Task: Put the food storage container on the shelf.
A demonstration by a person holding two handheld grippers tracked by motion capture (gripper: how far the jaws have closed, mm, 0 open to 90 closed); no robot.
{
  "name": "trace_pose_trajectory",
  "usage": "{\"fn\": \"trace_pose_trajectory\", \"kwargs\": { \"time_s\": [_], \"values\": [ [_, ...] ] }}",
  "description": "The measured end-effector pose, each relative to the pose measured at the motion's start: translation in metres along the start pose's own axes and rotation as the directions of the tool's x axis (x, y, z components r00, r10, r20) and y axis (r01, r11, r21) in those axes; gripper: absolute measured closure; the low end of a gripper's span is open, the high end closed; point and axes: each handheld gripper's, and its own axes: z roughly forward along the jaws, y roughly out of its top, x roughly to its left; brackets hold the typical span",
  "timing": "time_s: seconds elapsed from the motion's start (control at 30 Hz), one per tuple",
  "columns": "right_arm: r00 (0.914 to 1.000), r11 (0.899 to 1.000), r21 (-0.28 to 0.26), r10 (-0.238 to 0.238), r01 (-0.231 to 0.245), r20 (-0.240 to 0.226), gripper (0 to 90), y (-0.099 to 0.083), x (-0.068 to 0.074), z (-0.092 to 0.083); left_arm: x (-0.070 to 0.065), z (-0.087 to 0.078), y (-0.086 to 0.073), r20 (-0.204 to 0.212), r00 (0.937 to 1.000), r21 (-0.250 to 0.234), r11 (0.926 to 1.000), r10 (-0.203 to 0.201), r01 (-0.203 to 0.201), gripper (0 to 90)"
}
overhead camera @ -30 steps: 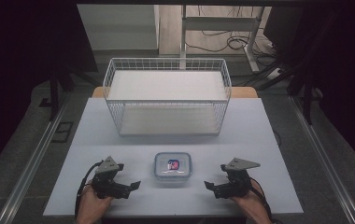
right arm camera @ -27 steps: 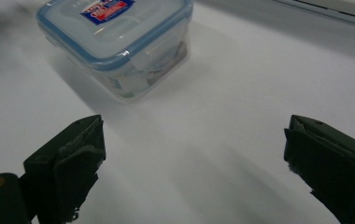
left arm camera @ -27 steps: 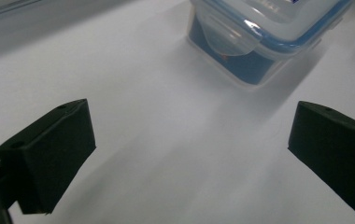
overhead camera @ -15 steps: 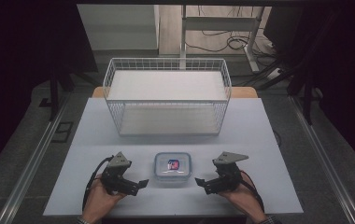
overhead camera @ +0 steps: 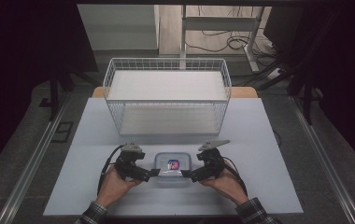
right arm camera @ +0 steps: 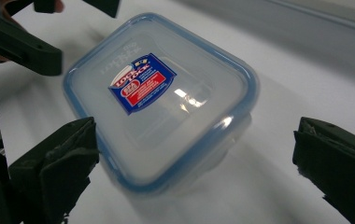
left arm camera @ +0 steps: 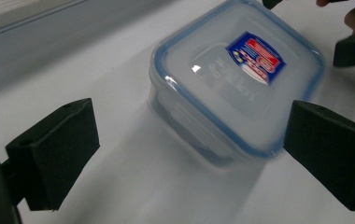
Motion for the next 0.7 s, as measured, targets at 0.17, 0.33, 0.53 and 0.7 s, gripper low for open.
{"fn": "trace_pose_trajectory", "kwargs": {
  "time_s": [0.17,0.33,0.53,0.7],
  "values": [
    [0.9994,0.999,0.036,0.020,-0.019,-0.028,2.1,0.003,-0.005,0.014,0.007,0.020,0.003,0.070,0.9969,0.024,0.9991,-0.036,0.035,1.8],
    [0.9873,0.994,0.060,0.102,-0.095,-0.122,7.8,0.001,-0.011,0.021,0.009,0.027,-0.001,0.190,0.9779,0.052,0.9955,-0.088,0.079,5.2],
    [0.9750,0.989,0.107,0.123,-0.104,-0.186,14.2,-0.007,-0.007,0.019,-0.004,0.021,-0.006,0.208,0.9760,0.084,0.9954,-0.063,0.046,18.4],
    [0.9719,0.993,0.116,0.046,-0.019,-0.231,27.6,-0.012,0.010,0.018,-0.016,0.019,-0.010,0.226,0.9738,0.075,0.9972,-0.023,0.006,30.5]
  ]
}}
